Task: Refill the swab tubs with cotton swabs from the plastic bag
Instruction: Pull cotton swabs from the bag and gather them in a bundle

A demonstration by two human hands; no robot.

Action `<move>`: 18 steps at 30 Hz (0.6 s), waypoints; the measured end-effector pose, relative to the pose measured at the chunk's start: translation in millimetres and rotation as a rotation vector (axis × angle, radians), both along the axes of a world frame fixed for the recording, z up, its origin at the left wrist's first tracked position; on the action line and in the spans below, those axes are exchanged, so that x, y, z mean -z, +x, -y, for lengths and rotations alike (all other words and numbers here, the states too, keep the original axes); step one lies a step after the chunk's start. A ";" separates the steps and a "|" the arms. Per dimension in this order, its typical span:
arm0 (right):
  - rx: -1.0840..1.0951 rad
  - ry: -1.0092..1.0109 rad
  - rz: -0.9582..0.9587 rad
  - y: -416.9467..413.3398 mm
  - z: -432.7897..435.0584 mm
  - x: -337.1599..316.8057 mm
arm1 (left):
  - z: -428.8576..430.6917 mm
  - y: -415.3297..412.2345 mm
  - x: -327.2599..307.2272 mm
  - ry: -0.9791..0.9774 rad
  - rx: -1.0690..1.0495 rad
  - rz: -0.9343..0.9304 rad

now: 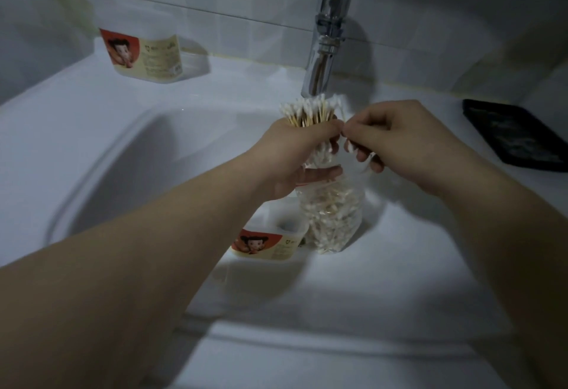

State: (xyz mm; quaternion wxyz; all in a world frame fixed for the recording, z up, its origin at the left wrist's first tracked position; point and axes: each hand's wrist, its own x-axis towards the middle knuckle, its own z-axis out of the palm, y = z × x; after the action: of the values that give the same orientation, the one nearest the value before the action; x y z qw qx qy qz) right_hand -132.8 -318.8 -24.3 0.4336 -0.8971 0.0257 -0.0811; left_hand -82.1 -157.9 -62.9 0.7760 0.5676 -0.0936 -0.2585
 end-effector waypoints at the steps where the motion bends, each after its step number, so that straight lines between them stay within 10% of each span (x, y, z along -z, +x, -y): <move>1: -0.002 0.003 0.003 0.2 -1.2 0.9 | 0.0 0.0 0.4 -0.005 0.006 0.001; 18: -0.059 -0.302 0.134 -2.7 7.5 -0.2 | 1.9 1.3 -1.4 -0.029 0.136 -0.132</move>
State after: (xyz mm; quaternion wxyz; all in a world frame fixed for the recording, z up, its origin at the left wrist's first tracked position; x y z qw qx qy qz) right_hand -135.5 -326.3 -24.1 0.2967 -0.9450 -0.0422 -0.1310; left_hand -80.8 -159.8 -61.5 0.7692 0.5305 -0.0840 -0.3461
